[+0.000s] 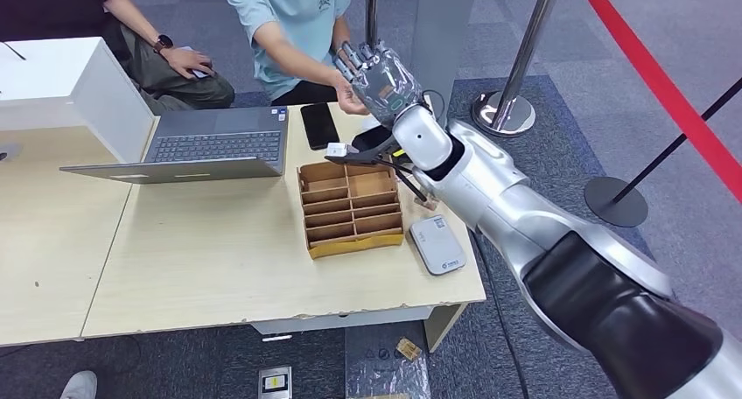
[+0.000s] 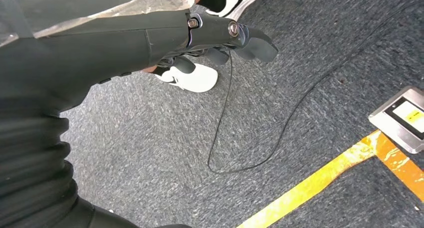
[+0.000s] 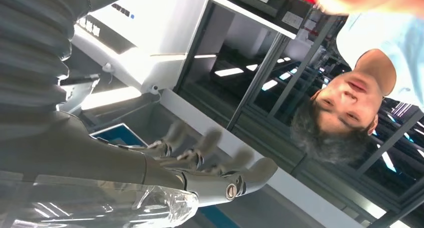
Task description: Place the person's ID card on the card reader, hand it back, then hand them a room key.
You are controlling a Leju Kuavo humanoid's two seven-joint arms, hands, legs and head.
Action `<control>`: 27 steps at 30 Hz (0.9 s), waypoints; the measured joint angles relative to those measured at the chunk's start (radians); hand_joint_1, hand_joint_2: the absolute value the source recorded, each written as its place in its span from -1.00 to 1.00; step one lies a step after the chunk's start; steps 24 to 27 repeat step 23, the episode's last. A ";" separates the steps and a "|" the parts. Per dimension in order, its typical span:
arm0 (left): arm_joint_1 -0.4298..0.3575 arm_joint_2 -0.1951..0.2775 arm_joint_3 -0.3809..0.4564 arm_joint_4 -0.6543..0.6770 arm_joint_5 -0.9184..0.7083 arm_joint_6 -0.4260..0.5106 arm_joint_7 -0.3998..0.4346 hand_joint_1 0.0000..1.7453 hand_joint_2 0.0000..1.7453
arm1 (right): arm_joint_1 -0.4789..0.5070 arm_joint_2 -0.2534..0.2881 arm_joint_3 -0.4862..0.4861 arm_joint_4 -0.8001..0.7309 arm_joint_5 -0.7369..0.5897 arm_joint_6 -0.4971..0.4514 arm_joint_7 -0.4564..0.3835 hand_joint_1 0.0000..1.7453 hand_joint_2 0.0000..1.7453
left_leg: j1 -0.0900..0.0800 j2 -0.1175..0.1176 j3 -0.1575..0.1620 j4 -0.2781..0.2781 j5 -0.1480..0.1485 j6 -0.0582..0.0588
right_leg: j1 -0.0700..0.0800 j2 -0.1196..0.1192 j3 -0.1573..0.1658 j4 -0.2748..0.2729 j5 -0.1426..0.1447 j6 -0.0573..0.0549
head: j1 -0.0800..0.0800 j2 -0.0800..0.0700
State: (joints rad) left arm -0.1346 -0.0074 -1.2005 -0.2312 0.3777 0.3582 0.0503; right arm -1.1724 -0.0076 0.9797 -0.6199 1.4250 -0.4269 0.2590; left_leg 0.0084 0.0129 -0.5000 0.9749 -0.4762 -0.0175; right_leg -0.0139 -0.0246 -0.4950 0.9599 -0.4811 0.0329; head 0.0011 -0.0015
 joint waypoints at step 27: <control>-0.002 0.004 0.000 0.000 0.020 0.013 -0.012 -1.00 1.00 | 0.077 -0.155 -0.126 -0.279 -0.081 0.103 -0.005 -1.00 1.00 | 0.000 0.000 0.000 0.001 0.000 0.000 | 0.000 0.000 0.000 0.000 0.000 0.000 | 0.000 0.000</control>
